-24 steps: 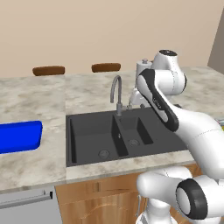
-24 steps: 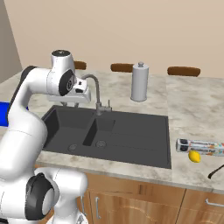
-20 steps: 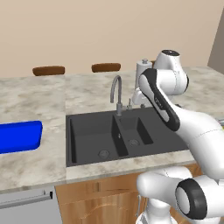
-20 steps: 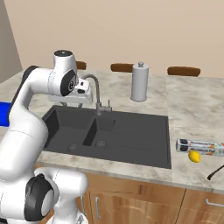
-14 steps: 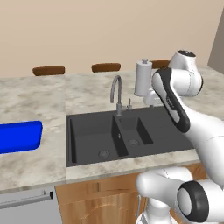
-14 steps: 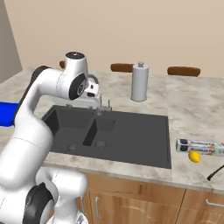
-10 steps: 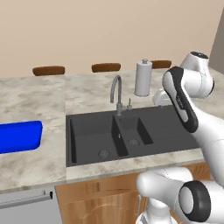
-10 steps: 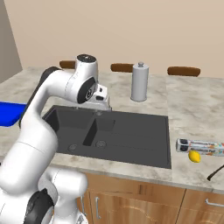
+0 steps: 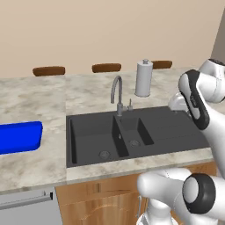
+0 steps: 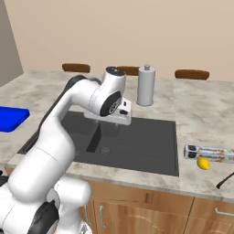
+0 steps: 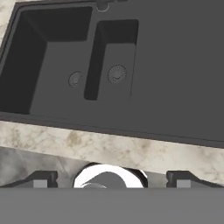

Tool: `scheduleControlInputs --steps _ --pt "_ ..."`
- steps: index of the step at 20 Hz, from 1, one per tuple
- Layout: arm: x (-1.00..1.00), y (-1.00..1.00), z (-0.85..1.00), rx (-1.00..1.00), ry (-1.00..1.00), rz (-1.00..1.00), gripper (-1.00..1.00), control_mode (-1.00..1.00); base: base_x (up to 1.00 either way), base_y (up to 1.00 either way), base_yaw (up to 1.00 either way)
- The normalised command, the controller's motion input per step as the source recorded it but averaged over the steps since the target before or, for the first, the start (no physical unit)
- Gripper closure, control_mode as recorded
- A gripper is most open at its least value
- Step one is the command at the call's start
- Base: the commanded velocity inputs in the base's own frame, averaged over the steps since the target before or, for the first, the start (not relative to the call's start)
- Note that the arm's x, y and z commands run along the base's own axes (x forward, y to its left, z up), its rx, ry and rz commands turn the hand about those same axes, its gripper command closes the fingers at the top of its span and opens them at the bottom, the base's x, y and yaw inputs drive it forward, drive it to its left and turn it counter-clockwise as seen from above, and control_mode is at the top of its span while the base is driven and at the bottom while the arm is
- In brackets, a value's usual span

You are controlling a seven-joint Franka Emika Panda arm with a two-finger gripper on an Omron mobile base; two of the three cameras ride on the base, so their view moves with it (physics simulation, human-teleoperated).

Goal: Pick up all produce items and place them in the sink. Turn on the sink faucet to wash them. Then turn the sink off and put them in the tray.

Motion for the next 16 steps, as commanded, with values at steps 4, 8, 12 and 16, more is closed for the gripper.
scheduleControlInputs --steps 4,8,12,16 --pt "0.08 -0.25 -0.3 -0.04 0.03 -0.08 -1.0 -1.0 0.0 0.0 0.0" --pt "0.1 -0.48 -0.31 0.0 0.05 -0.09 -1.0 -1.0 0.0 0.0 0.0" --pt "0.15 -0.71 -0.25 0.0 0.06 -0.06 -1.0 -1.0 0.0 0.0 0.0" --pt "0.08 -0.76 -0.05 0.0 0.02 -0.05 -1.0 -1.0 0.0 0.0 0.0"
